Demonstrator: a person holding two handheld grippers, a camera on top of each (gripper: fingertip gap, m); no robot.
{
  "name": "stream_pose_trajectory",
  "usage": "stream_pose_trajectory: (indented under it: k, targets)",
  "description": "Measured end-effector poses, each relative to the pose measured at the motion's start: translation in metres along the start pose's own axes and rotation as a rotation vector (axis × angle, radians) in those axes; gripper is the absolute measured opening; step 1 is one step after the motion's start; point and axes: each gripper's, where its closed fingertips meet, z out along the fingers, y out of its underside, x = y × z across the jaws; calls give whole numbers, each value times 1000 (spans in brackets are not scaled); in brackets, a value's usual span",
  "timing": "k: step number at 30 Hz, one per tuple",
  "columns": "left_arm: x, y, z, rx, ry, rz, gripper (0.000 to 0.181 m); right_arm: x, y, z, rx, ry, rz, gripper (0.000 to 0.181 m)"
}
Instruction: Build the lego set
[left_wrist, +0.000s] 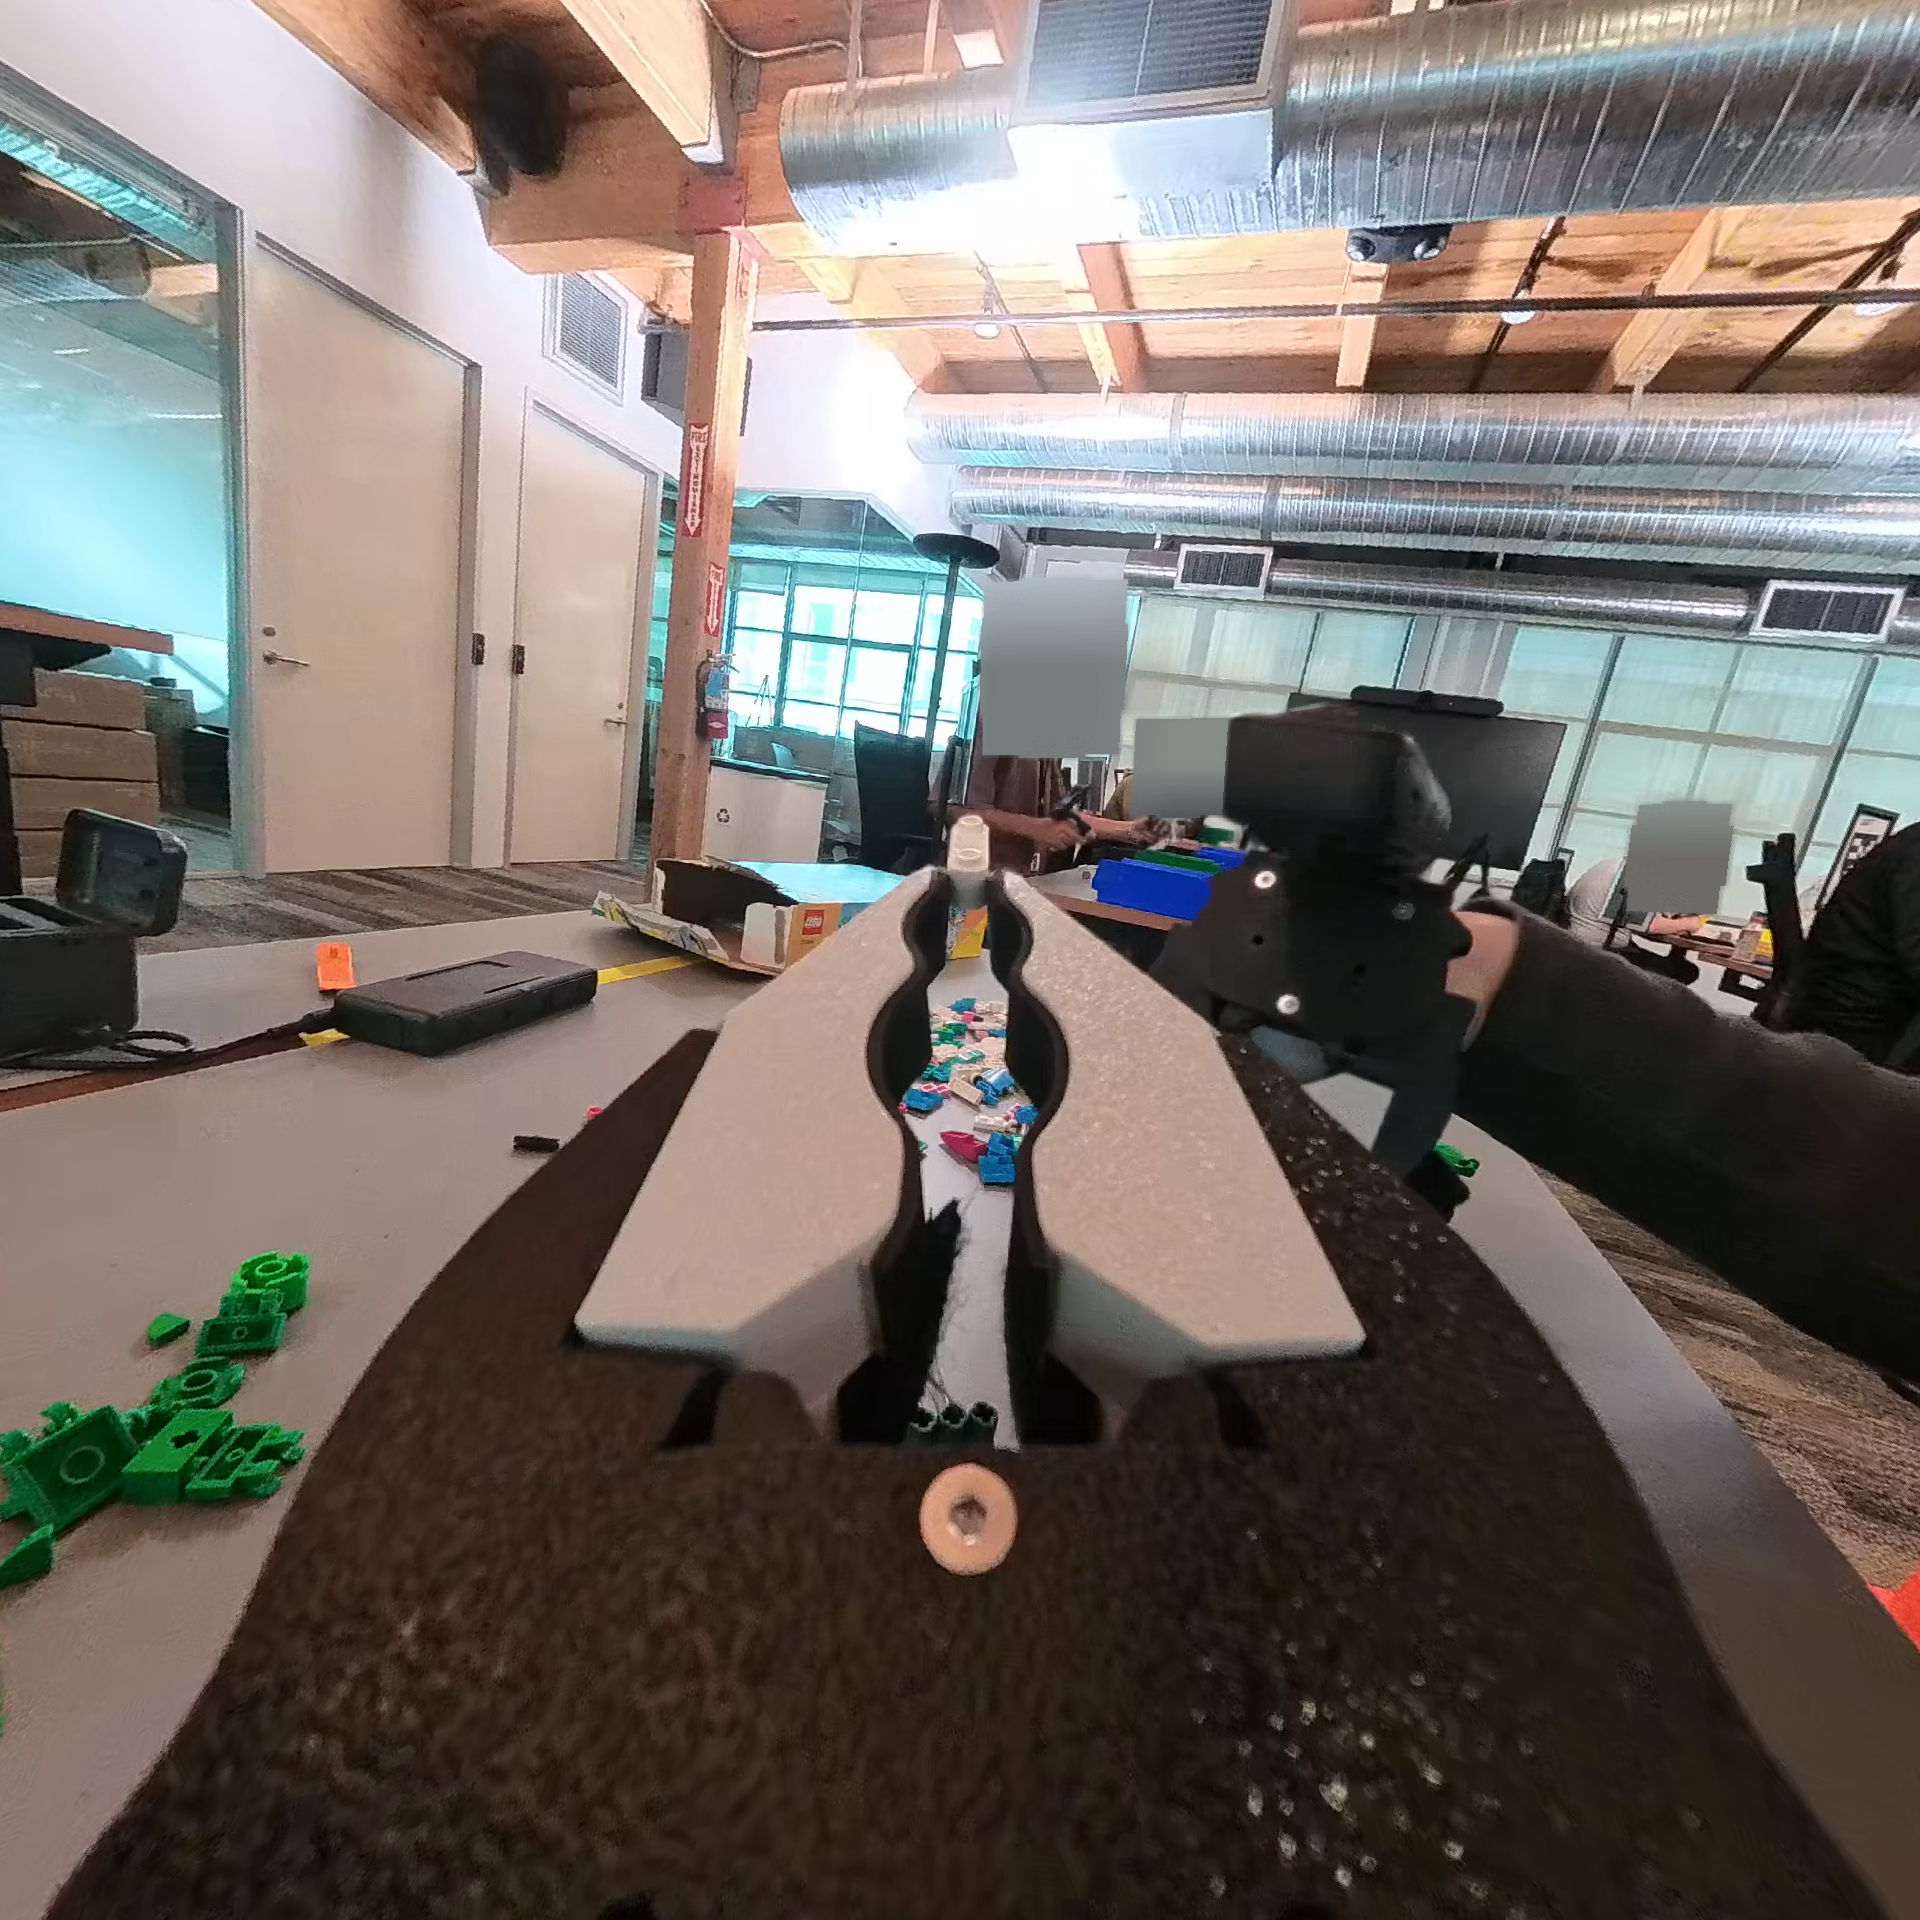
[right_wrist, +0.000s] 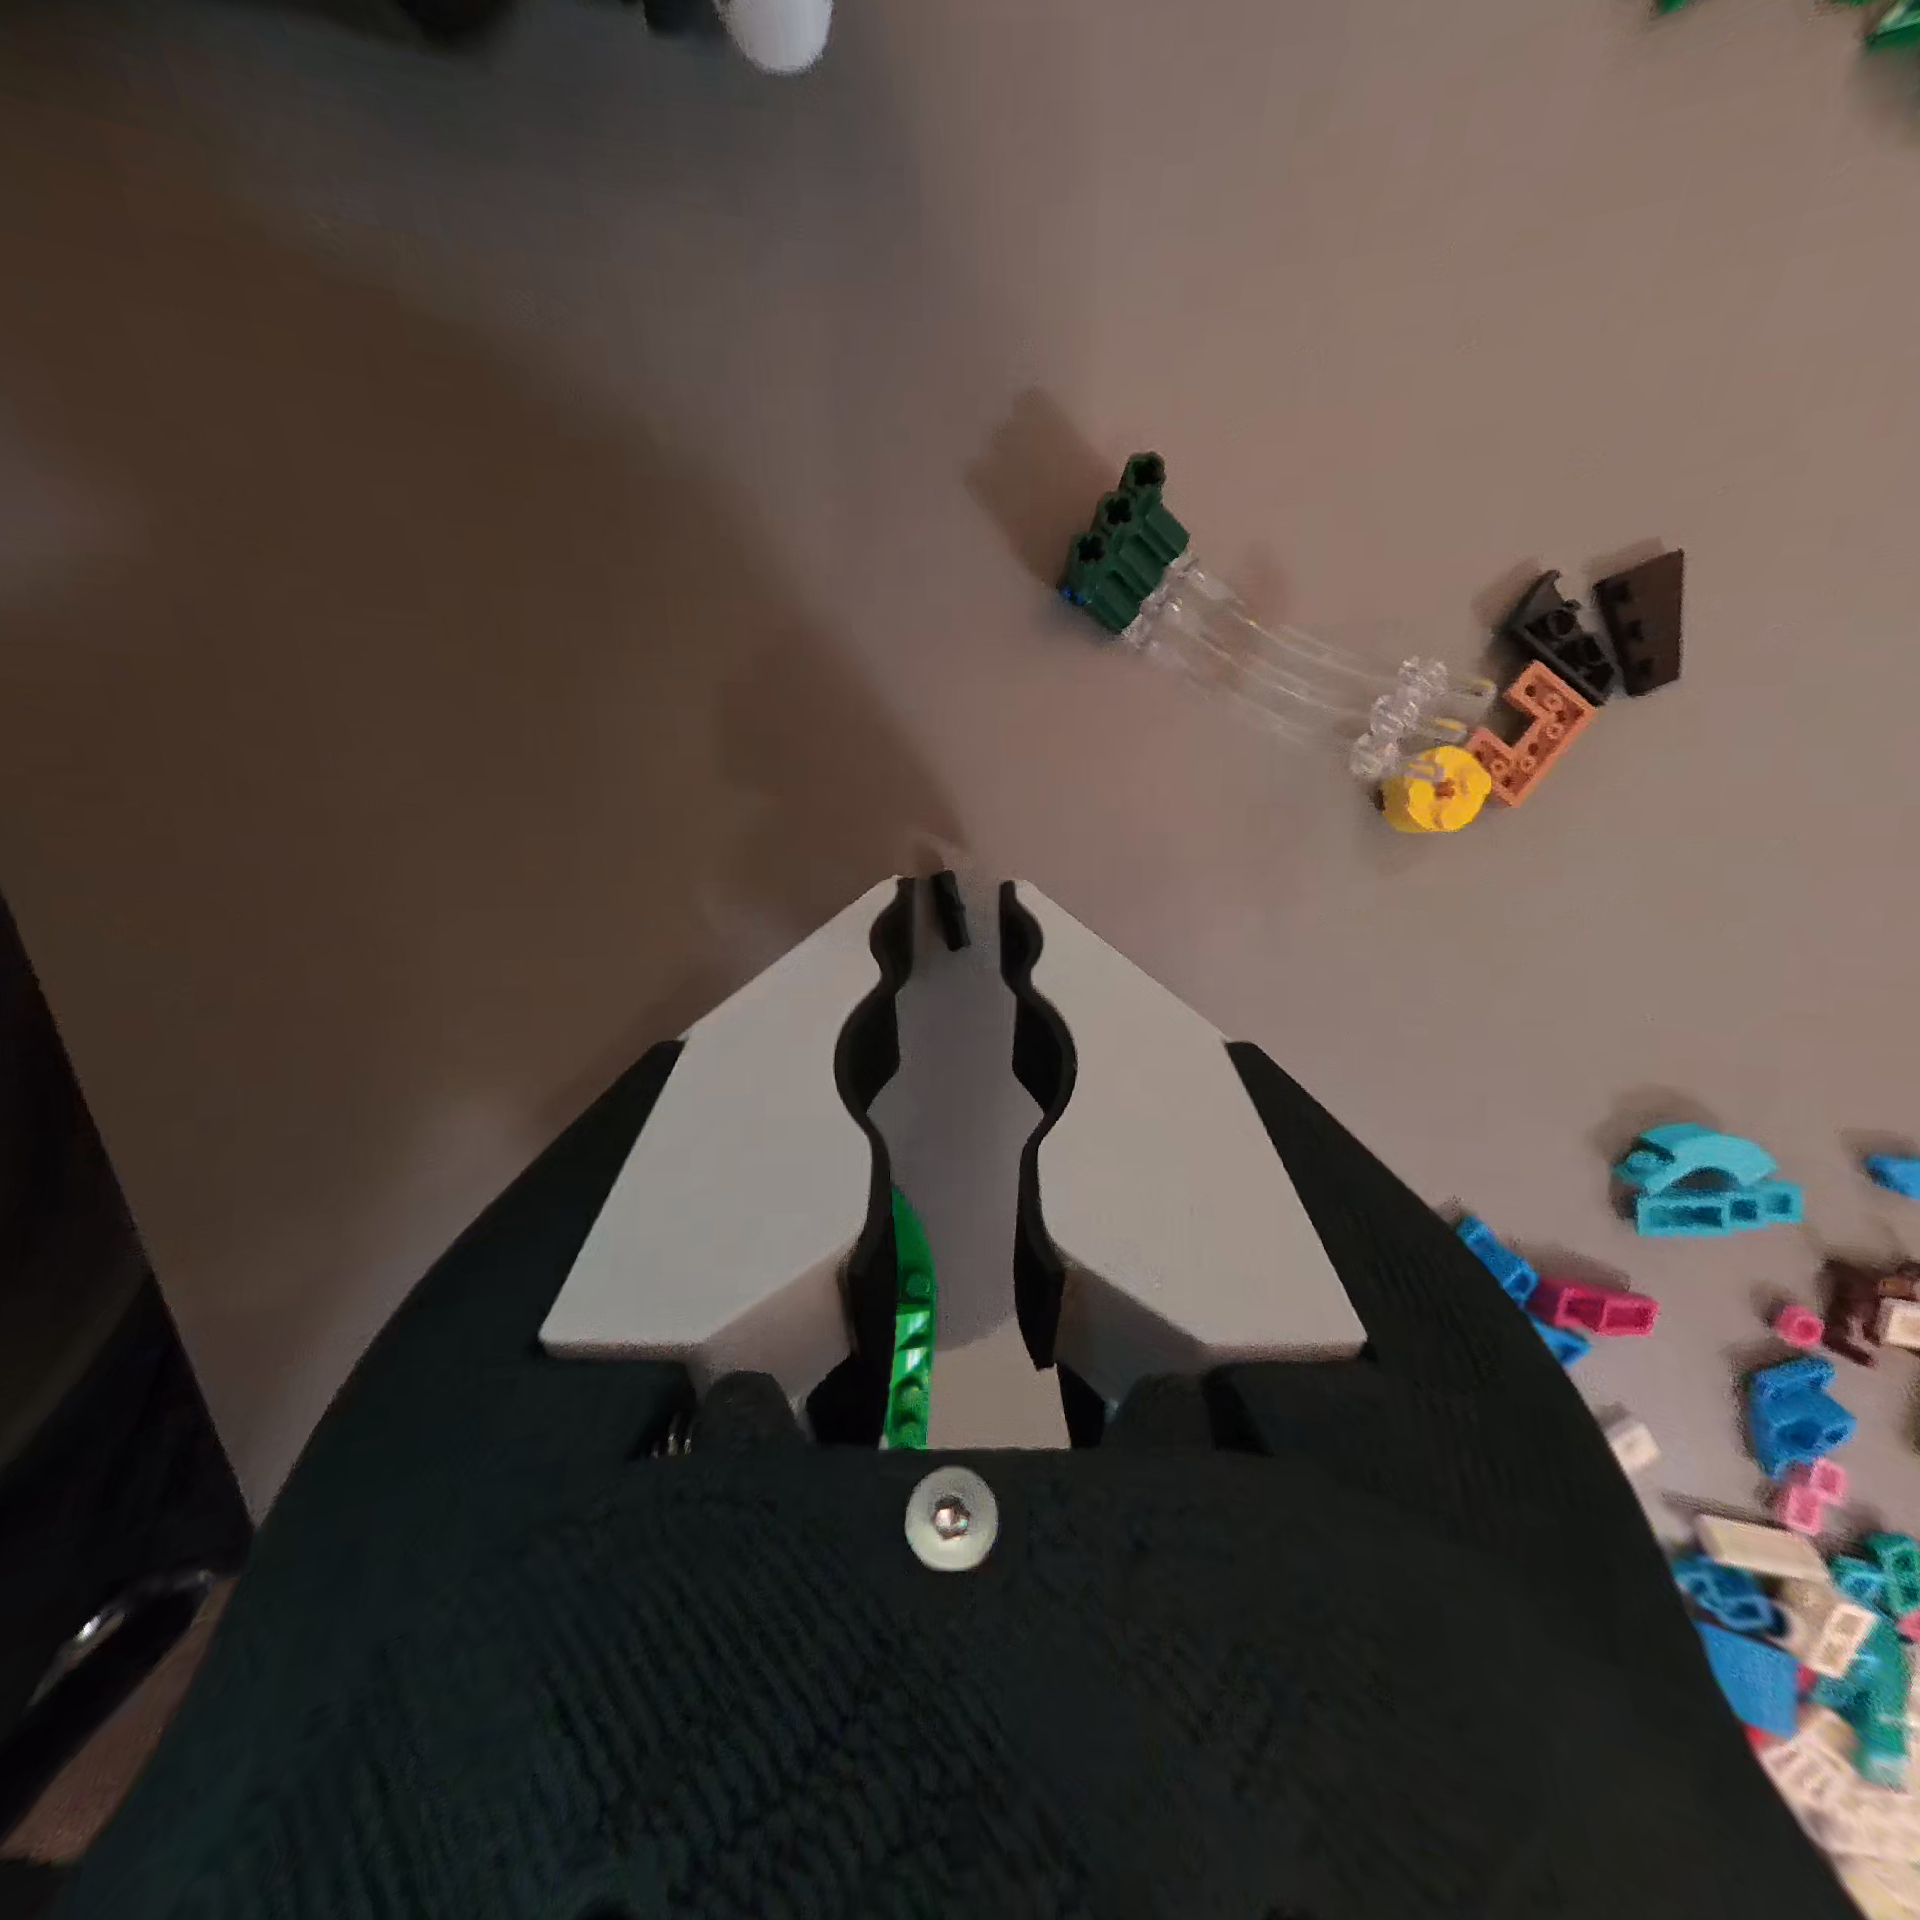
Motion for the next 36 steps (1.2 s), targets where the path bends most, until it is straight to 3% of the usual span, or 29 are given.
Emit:
stream_pose_trajectory:
  k: [11,17,25,28,33,36]
  targets:
    - [9,5,3,-22,40,0,4,-2,7,-11,269,47,-5,13]
    - [11,6,4,-28,53,-4,4,-4,14,2,222,-12,-12,11]
    - [9,6,3,-25,41,-11,4,1,6,0,289,9,-47,3]
    - [5,-5,1,15,5,-15,5,21,-34,-36,497,183,-4,3]
    - [-21,-52,6,133,-170,-216,4,32,-117,-144,901,576,33,3]
    - [-5,-94,22,252,-60,-397,4,19,-147,-187,999,712,13,3]
